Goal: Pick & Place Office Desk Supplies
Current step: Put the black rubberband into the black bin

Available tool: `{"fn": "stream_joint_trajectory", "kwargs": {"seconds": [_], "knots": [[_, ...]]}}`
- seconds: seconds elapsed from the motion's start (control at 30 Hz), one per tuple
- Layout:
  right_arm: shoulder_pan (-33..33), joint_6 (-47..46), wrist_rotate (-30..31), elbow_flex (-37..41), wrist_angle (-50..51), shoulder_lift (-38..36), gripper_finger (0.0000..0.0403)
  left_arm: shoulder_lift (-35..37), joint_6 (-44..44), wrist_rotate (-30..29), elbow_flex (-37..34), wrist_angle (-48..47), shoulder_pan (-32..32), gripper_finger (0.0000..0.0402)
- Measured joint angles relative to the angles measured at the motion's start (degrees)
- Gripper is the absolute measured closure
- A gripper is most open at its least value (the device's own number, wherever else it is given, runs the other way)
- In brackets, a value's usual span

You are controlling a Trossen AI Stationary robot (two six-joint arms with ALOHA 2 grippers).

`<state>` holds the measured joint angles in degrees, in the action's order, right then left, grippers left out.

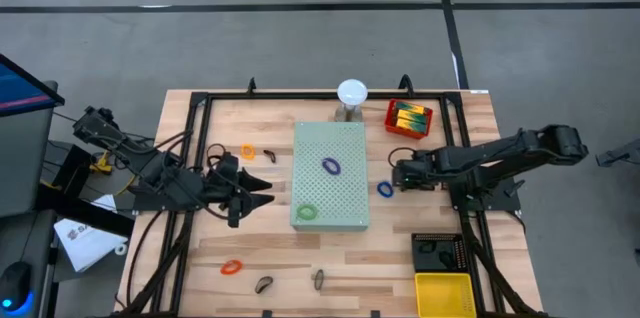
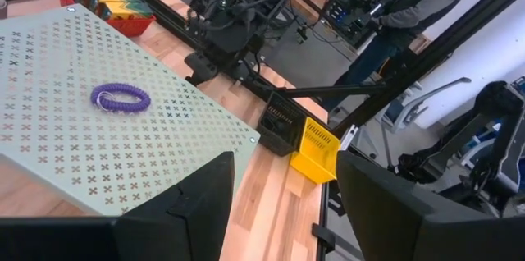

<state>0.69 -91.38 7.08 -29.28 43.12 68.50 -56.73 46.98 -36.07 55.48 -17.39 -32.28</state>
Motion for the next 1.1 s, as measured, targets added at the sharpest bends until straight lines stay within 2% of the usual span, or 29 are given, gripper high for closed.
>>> {"fn": "stream_joint_trajectory", "kwargs": {"seconds": [0.23, 0.43, 0.53, 0.67, 0.9, 1.1], "knots": [[0.04, 1.11, -0.12, 0.03, -2.35, 4.60, 0.0309, -0.02, 0.00, 0.00, 0.00, 0.86, 0.56, 0.0192], [-0.97, 1.46, 1.64, -0.02, -2.68, 5.07, 0.0390, -0.02, 0.00, 0.00, 0.00, 0.90, 0.56, 0.0192], [-2.50, -0.39, 3.83, -0.97, -3.63, 2.99, 0.0396, 0.00, 0.00, 0.00, 0.00, 0.83, 0.56, 0.0192], [-6.06, -4.93, 8.30, -3.85, -0.41, -0.97, 0.0399, 0.00, -0.04, 0.02, 0.00, 0.77, 0.56, 0.0192], [-14.36, -13.64, 23.54, -12.07, 1.38, -7.79, 0.0401, 0.00, -0.39, 0.02, 0.00, 0.27, 0.56, 0.0192], [-20.14, -11.88, 25.52, -19.10, 1.25, -6.00, 0.0402, -0.02, -1.60, 0.02, 0.00, 0.11, 0.53, 0.0192]]}}
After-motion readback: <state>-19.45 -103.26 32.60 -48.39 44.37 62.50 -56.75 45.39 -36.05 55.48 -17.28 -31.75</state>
